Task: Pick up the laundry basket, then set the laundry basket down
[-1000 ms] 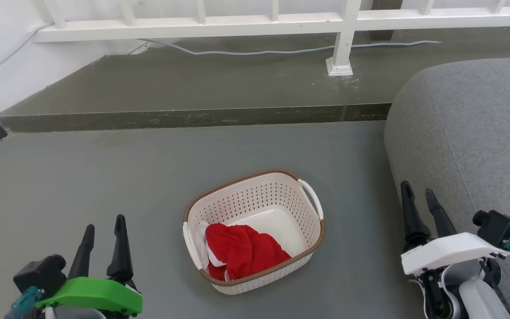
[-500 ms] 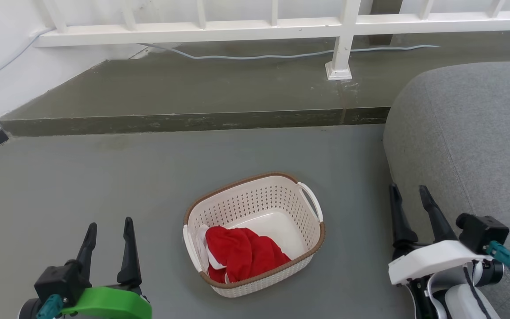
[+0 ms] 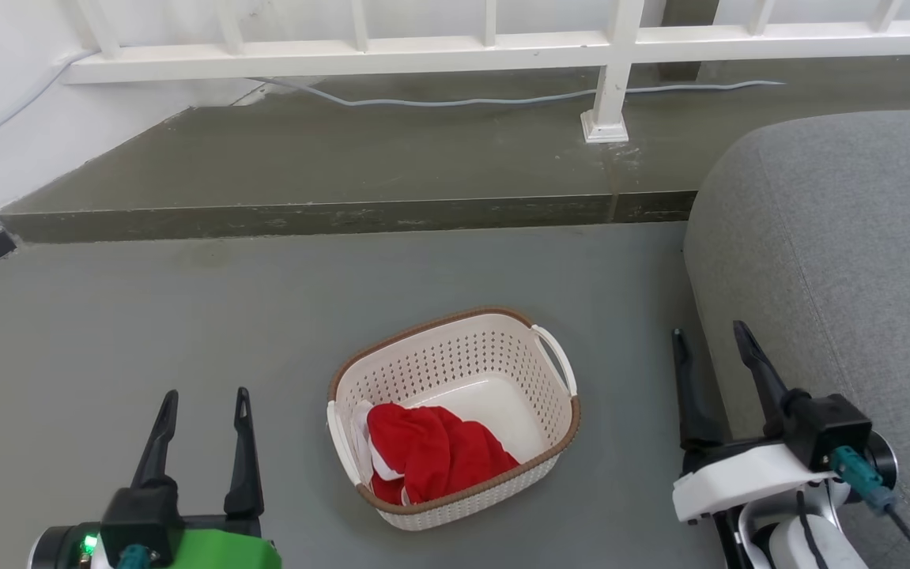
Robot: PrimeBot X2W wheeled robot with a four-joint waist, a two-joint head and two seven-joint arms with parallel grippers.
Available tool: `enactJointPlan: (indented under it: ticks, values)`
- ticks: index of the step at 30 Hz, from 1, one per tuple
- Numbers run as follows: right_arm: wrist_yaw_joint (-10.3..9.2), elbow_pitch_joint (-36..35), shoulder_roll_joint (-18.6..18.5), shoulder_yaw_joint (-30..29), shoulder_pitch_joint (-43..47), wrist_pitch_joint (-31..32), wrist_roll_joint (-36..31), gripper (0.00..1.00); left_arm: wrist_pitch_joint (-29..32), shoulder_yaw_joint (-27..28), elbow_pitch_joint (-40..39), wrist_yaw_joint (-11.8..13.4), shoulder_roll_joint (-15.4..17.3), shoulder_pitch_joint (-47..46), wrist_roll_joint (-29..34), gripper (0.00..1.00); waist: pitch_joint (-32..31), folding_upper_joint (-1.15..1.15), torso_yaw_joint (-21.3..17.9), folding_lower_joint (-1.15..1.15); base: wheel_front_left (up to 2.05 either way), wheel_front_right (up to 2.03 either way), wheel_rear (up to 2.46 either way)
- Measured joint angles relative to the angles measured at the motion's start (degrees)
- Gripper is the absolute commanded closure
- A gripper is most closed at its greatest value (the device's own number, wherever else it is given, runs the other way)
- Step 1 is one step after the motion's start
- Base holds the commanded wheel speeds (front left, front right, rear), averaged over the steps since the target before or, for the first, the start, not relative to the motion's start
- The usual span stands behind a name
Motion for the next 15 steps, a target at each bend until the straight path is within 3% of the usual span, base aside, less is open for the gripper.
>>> enactJointPlan:
  ticks: [4,15]
  values:
    - [-0.55,-0.97,0.00,0.86,0.04,-1.02,-4.08,0.00,-1.15,-0.70,-1.10,0.48,0.01,0.71,3.78,0.00,0.03,0.00,0.03,0.00,0.00,0.00,0.00]
    - [-0.57,-1.24,0.00,0.93,0.20,-1.10,-4.37,0.00,-1.15,-0.65,-1.22,0.48,0.01,0.75,3.83,0.00,0.05,0.00,0.04,0.00,0.00,0.00,0.00]
